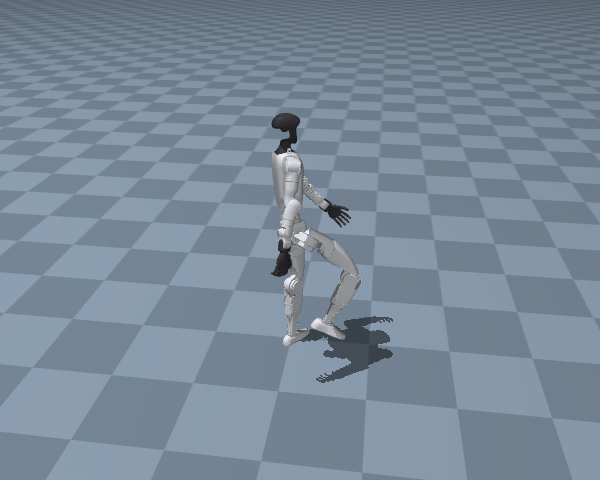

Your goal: Upper body actions

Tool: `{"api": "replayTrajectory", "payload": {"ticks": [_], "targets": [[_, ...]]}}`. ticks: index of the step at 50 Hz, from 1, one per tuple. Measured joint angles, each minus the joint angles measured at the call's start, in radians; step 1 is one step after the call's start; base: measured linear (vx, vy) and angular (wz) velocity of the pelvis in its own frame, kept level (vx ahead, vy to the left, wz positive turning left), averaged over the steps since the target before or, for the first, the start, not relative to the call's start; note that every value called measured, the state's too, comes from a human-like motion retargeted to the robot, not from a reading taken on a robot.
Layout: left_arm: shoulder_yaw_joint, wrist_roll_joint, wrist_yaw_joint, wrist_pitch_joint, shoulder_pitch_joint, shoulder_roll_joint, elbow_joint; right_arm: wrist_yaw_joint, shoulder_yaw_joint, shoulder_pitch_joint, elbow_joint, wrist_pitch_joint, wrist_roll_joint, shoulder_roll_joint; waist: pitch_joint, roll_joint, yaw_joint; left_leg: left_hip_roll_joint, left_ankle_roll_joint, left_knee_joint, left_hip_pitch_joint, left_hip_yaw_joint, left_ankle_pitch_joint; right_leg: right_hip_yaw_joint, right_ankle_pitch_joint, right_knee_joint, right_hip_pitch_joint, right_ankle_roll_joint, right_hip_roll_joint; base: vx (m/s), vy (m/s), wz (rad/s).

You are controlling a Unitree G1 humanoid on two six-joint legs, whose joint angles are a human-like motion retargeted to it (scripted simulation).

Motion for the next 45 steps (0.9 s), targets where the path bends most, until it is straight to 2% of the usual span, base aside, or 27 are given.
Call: {"api": "replayTrajectory", "payload": {"ticks": [4,8,13,15,17,20,23,28,35,45], "targets": [[0.004,-0.009,-0.005,-0.005,0.035,-0.01,0.017,0.019,0.002,-0.021,-0.022,-0.02,0.024,0.011,-0.027,-0.008,0.024,-0.021,-0.001,-0.021,0.014,0.019,0.003,-0.02,0.037,-0.144,0.126,0.037,0.03,0.03,0.01,-0.22],[0.001,-0.012,-0.008,-0.003,0.091,-0.02,0.039,0.054,0.011,-0.037,-0.066,-0.029,0.055,0.029,-0.057,-0.011,0.065,-0.038,-0.008,-0.042,0.024,0.034,0.004,-0.009,0.099,-0.376,0.281,0.09,0.099,0.03,-0.01,-0.3],[0.01,-0.012,-0.032,0.004,0.174,-0.024,0.051,0.087,0.041,-0.058,-0.15,-0.047,0.066,0.052,-0.091,-0.031,0.11,-0.079,-0.019,-0.064,0.026,0.036,0.006,0.083,0.164,-0.722,0.465,0.161,0.191,0.0,-0.07,-0.26],[0.024,-0.003,-0.038,0.01,0.202,-0.019,0.053,0.1,0.053,-0.069,-0.187,-0.054,0.066,0.062,-0.103,-0.051,0.126,-0.109,-0.022,-0.069,0.021,0.034,0.004,0.137,0.184,-0.845,0.523,0.186,0.206,-0.05,-0.13,-0.25],[0.046,0.008,-0.049,0.018,0.222,-0.011,0.059,0.114,0.069,-0.085,-0.221,-0.057,0.075,0.072,-0.107,-0.077,0.148,-0.142,-0.024,-0.074,0.019,0.034,0.0,0.17,0.162,-0.94,0.571,0.212,0.199,-0.07,-0.15,-0.3],[0.069,0.005,-0.053,0.025,0.253,-0.008,0.073,0.128,0.09,-0.097,-0.259,-0.066,0.078,0.081,-0.119,-0.093,0.178,-0.168,-0.03,-0.077,0.009,0.027,-0.002,0.129,0.03,-1.05,0.625,0.203,0.179,-0.07,-0.17,-0.17],[0.082,0.003,-0.059,0.032,0.281,-0.003,0.085,0.141,0.109,-0.109,-0.285,-0.069,0.062,0.084,-0.12,-0.103,0.194,-0.18,-0.042,-0.075,0.003,0.019,0.0,0.094,-0.035,-1.126,0.65,0.186,0.166,-0.09,-0.19,0.07],[0.08,0.04,-0.063,0.029,0.338,0.005,0.082,0.145,0.115,-0.123,-0.297,-0.068,0.026,0.083,-0.127,-0.095,0.209,-0.164,-0.066,-0.074,-0.013,0.029,0.013,0.084,-0.034,-1.202,0.659,0.165,0.173,-0.1,-0.18,0.18],[0.069,0.14,-0.072,0.022,0.42,0.015,0.112,0.133,0.075,-0.125,-0.245,-0.035,0.048,0.078,-0.127,-0.063,0.167,-0.126,-0.094,-0.058,-0.039,0.008,0.032,0.042,-0.04,-1.229,0.67,0.145,0.195,-0.08,-0.16,0.55],[0.127,0.171,-0.114,0.096,0.471,0.042,0.31,0.093,0.077,-0.104,-0.114,0.044,-0.028,0.048,-0.14,-0.04,0.199,-0.106,-0.117,-0.061,-0.045,-0.014,0.047,-0.001,-0.06,-1.236,0.686,0.126,0.212,-0.03,-0.05,0.18]]}}
